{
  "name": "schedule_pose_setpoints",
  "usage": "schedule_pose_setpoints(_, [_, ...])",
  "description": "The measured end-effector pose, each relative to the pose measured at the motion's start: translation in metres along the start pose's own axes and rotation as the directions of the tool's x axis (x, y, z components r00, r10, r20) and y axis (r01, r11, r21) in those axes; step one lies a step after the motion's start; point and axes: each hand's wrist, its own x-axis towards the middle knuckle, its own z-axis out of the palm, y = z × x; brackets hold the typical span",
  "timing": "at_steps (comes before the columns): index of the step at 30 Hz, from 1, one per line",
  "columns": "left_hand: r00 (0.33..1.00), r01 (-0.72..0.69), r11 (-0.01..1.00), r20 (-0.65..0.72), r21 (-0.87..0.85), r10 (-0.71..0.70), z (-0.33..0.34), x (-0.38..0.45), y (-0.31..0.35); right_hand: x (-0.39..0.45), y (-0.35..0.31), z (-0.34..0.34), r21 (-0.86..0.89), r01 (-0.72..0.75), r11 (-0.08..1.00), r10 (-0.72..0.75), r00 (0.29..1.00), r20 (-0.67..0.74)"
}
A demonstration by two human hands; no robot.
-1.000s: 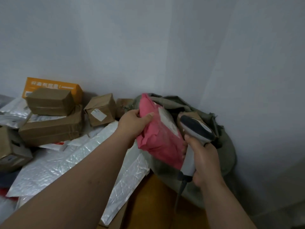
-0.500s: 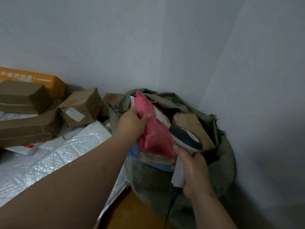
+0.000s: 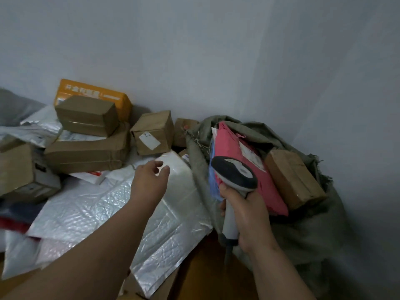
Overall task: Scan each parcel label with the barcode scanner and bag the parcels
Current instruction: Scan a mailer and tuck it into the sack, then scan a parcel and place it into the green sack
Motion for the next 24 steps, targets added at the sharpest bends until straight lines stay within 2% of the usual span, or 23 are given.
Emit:
schedule_pose_setpoints(5, [0.996,0.085,0.994,0.023,0.066,-0.087,-0.064,-0.011,-0.065,-0.033,0.014,0.058,-0.070,-0.018,0.997,0.018,1.000,0.005])
schedule_pose_setpoints(10, [0.982,0.121,0.952,0.104,0.280,-0.156,-0.110,-0.014,-0.117,-0.064,0.042,0.103,-0.121,-0.078,0.990,0.083,0.996,0.037])
schedule_pose_setpoints(14, [0.976,0.075,0.931,0.166,0.357,-0.142,-0.117,-0.010,-0.139,-0.078,0.062,0.113,-0.161,-0.120,0.980,0.126,0.992,0.029])
schedule_pose_setpoints(18, [0.961,0.084,0.933,0.221,0.350,-0.169,-0.106,0.004,-0.139,-0.076,0.073,0.110,-0.190,-0.194,0.962,0.196,0.981,-0.007])
schedule_pose_setpoints(24, [0.935,0.262,0.842,0.091,0.472,-0.342,-0.102,0.010,-0.128,-0.062,0.079,0.109,-0.192,-0.227,0.955,0.235,0.972,0.017])
